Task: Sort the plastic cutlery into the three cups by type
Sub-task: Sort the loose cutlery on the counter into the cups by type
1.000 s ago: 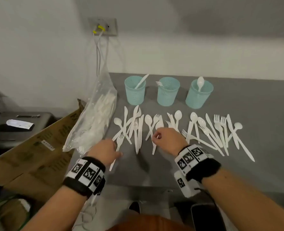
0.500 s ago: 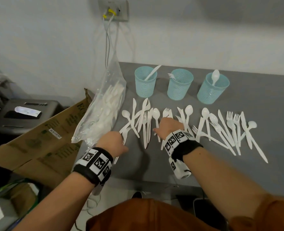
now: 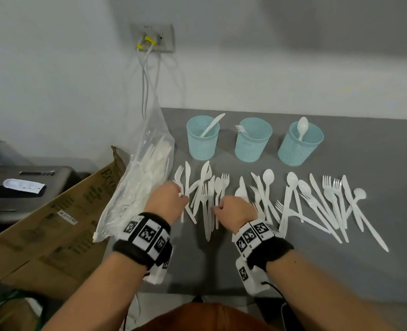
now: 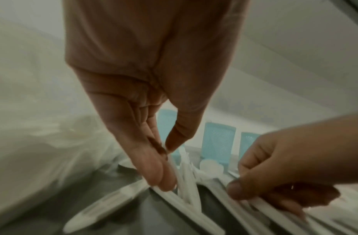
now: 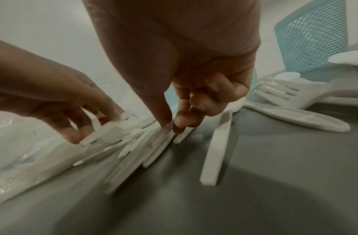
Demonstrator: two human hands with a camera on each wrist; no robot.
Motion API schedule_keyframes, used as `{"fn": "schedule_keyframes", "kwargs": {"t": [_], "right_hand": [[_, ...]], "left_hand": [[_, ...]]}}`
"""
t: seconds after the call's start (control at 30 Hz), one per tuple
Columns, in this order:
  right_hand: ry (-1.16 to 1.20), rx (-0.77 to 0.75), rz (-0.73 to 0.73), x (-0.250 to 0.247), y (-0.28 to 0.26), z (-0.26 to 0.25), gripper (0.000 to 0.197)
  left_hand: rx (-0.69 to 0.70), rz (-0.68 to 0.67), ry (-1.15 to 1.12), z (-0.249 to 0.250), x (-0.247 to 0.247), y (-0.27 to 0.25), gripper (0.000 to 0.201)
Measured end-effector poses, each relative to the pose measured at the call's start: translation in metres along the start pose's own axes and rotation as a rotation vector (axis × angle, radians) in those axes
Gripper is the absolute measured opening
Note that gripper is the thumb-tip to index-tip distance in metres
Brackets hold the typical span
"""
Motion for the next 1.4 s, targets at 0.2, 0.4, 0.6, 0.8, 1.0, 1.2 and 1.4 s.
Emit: {"fn": "schedule_keyframes", "kwargs": {"t": [0.2, 0.4, 0.6, 0.8, 1.0, 1.2, 1.4], "right_hand": [[0.048, -0.005, 0.045, -0.008, -0.002, 0.002, 0.042], [0.122, -0.008, 0.107, -0.012, 0.007, 0.008, 0.020], [0.094, -0.108, 0.028, -0.010, 0.014, -0.001, 0.030], [0.164, -0.185, -0.045, -0.017, 0.021, -0.007, 0.031], [0.106, -0.207, 0.029, -0.052, 0.062, -0.002, 0.049], [-0.029, -0.308, -0.163, -0.030, 0.089, -0.008, 0.087], [-0.077, -0.375, -0.129, -0.024, 0.095, -0.003, 0.066]], "left_hand": [[0.002, -0.021, 0.164, -0.003, 0.022, 0.027, 0.022], [0.076, 0.138, 0.540, -0.002, 0.036, 0.027, 0.035], [0.056, 0.080, 0.462, 0.002, 0.037, 0.027, 0.032], [-0.078, 0.006, 0.045, 0.005, 0.026, 0.015, 0.053], [-0.206, -0.015, 0.323, 0.014, 0.041, 0.004, 0.133], [-0.163, -0.017, 0.392, 0.021, 0.053, 0.006, 0.119], [-0.003, -0.082, 0.459, 0.027, 0.053, 0.012, 0.089]]}}
Point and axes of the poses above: each hand's wrist, its own y-axis towards the middle knuckle, its own x-axis out of the palm, z = x × y, the point moved 6 cm from there along y, towards the middle knuckle, and after that the axes turned 10 degrees about -x, right-handed, at the moved point
